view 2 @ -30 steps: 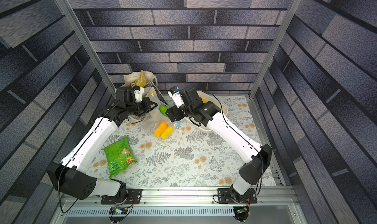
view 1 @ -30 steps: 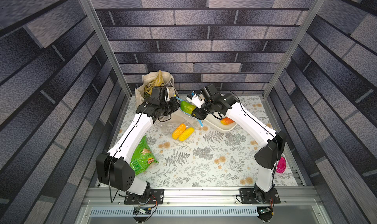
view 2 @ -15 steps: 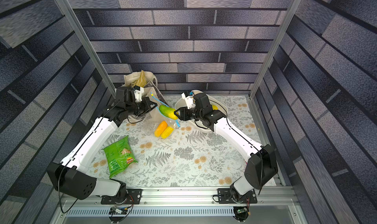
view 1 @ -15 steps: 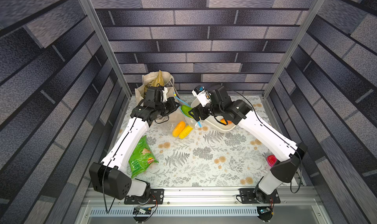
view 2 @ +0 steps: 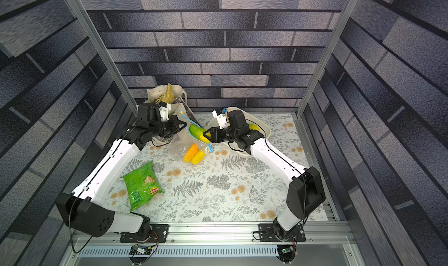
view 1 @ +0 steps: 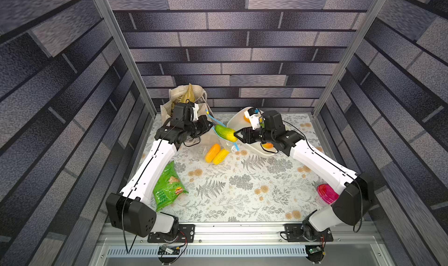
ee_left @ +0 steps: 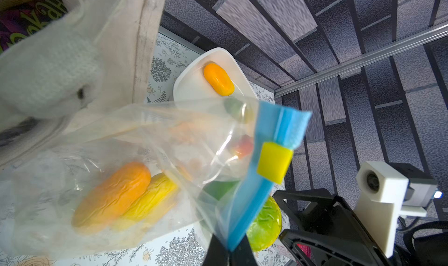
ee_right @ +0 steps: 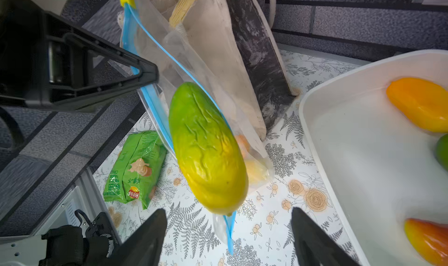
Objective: Place the mango in a zip-top bag and seal the zipper
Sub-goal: Adjust the mango in the zipper food storage bag.
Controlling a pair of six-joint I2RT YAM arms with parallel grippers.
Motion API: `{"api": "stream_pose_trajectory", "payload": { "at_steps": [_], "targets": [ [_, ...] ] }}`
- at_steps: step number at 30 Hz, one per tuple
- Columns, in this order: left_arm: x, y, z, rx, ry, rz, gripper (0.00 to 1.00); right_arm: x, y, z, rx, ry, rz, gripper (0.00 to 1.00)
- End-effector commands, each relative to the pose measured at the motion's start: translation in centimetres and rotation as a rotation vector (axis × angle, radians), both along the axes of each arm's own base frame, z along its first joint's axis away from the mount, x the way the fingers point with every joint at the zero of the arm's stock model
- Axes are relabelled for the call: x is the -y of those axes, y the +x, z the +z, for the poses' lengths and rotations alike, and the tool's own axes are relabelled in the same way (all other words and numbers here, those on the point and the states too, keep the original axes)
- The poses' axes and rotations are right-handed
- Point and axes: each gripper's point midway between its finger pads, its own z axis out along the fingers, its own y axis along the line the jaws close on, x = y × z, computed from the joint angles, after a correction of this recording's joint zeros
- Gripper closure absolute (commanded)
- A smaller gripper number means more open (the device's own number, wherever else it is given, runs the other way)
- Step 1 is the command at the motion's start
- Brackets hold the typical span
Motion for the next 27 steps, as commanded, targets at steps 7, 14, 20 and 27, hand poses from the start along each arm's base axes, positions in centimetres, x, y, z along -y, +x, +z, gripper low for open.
{"api": "stream_pose_trajectory", "payload": {
  "at_steps": [7,14,20,27],
  "targets": [
    [0.3,-0.9,0.9,0.030,-0.025,-0.031,1.00,-2.1,-0.5,2.3,-0.037,0.164,-0.068,0.29],
    [-0.3,-0.7,1.0,0.030,-0.026,-0.014,1.00,-1.7,-0.5,2.0,-0.043,0.184,-0.110,0.36],
    [-0.4,-0.6,0.8,0.027,-0.024,-0.009,1.00,-1.0,-0.8,4.3,-0.004,0.312,-0.157,0.21],
    [-0.6,-0.2,0.5,0.015,-0.023,-0.005,1.00,-0.2,-0.9,6.3,0.010,0.474,-0.192,0.17]
  ]
}}
